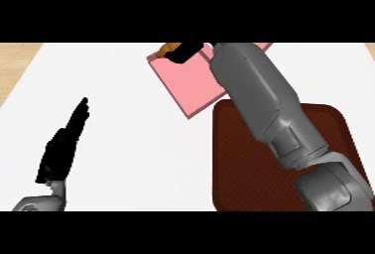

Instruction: Pick the croissant from the tray and place it in the cardboard box

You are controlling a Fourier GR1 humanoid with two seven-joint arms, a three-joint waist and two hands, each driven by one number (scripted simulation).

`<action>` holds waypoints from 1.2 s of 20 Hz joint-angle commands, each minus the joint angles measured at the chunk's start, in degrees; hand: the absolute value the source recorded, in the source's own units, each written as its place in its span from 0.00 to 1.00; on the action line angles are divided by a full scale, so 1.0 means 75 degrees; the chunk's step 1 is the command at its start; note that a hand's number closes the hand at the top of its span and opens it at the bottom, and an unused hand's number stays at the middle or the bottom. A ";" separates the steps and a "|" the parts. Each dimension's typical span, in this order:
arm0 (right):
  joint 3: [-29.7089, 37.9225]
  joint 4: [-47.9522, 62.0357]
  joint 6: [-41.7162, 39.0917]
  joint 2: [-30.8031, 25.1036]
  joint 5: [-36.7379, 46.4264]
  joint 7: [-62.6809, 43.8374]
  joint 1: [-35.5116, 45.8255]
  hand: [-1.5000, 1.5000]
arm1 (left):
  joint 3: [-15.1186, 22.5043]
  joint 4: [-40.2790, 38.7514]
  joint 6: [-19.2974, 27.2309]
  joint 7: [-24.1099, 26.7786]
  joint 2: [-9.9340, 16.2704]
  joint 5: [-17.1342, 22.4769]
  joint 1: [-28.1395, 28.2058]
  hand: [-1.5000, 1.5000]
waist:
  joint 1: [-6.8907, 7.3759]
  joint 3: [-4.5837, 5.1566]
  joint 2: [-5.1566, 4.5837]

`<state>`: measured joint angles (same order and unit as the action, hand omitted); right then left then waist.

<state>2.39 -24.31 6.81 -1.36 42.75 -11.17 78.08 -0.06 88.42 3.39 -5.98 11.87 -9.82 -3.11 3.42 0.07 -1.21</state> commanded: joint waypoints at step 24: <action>0.3440 0.0503 0.2268 -0.0685 -0.3112 0.2650 -0.0214 0.00 | -0.0150 0.0378 -0.0270 -0.0279 0.0218 0.0071 -0.0006 0.50 | 0.0030 -0.0022 -0.0023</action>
<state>23.96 -19.65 24.33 -3.72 23.52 5.38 76.68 0.24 89.55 2.86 -5.73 11.53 -10.28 -2.23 3.97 -0.06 -1.63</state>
